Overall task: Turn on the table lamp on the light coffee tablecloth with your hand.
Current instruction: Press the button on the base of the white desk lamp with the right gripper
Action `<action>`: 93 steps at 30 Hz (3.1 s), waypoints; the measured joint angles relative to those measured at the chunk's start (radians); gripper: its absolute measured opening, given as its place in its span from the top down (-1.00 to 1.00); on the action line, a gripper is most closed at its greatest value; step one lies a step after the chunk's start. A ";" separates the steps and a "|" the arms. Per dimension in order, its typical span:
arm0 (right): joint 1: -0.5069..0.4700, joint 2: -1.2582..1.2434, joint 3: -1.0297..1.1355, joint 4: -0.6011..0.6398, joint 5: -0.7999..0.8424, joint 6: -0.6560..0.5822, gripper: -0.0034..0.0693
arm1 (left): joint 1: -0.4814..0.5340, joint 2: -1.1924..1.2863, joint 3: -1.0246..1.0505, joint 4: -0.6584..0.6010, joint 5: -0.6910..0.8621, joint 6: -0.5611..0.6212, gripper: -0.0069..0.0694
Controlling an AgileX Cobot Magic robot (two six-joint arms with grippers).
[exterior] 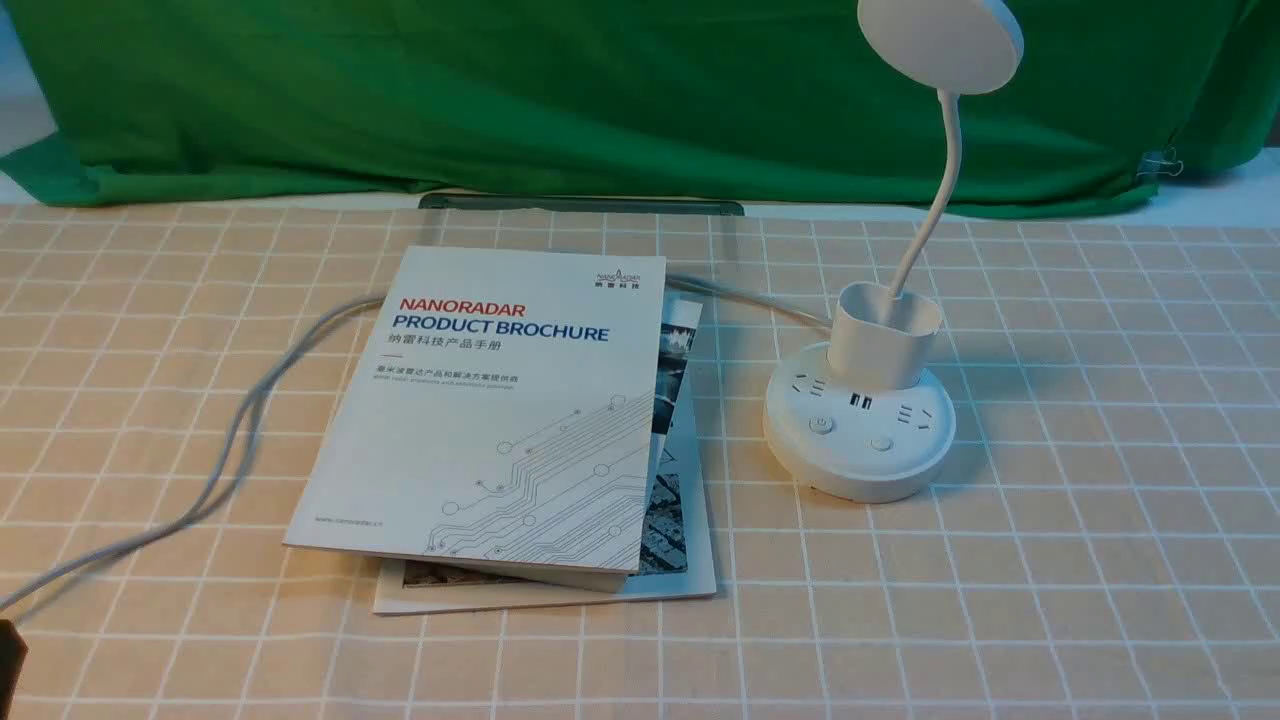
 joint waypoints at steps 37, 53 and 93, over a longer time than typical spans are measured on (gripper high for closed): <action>0.000 0.000 0.000 0.000 -0.001 0.000 0.25 | 0.000 0.000 0.000 0.004 0.000 0.000 0.76; 0.000 0.000 0.000 0.001 -0.001 0.001 0.25 | 0.000 0.000 0.000 0.012 0.000 0.000 0.76; 0.138 0.184 -0.284 -0.067 -0.002 0.454 0.76 | 0.000 0.000 0.000 0.015 0.000 0.000 0.76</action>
